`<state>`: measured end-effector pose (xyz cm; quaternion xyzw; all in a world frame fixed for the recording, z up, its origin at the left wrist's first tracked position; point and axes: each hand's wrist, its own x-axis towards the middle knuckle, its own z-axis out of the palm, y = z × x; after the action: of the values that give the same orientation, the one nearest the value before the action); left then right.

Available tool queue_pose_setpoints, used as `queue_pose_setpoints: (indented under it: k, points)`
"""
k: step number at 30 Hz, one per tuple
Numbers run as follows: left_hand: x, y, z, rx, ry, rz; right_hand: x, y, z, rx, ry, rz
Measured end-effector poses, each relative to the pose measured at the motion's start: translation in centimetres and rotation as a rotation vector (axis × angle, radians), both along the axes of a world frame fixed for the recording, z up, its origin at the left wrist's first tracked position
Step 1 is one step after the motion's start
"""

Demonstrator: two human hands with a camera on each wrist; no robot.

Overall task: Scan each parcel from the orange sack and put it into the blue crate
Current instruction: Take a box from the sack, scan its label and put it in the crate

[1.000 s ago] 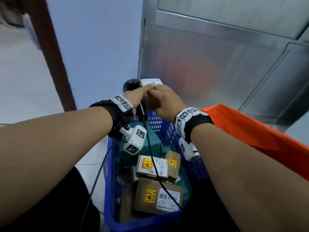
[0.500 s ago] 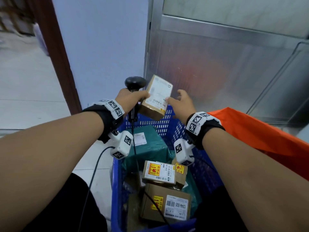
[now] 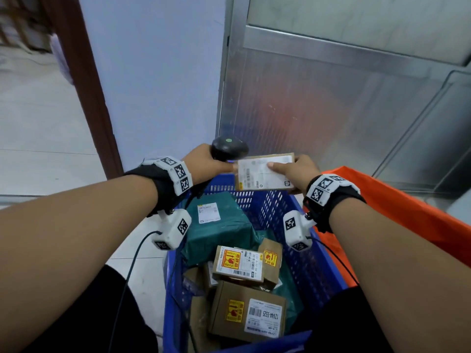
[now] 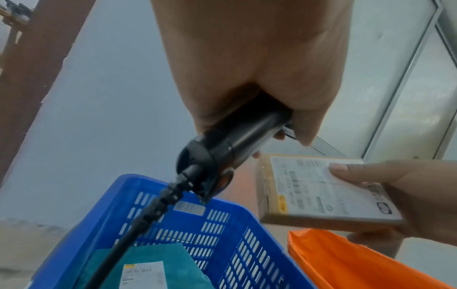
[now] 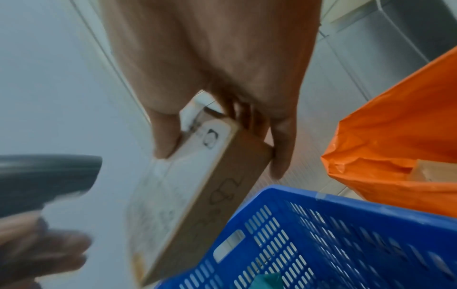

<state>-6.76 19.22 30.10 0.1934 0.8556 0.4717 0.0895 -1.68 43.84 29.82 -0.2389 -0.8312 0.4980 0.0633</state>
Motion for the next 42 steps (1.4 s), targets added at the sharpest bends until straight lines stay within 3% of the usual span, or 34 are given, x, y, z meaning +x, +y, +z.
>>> queue_pose_setpoints:
  k: [7, 13, 42]
  points:
    - [0.7, 1.0, 0.8, 0.285, -0.316, -0.037, -0.9, 3.3, -0.7, -0.06, -0.001, -0.213]
    - [0.8, 1.8, 1.2, 0.334, -0.452, -0.073, -0.8, 3.8, -1.1, -0.024, -0.014, -0.237]
    - [0.8, 2.3, 0.8, 0.27, -0.448, -0.097, 1.9, 3.8, 0.3, -0.03, -0.111, -0.115]
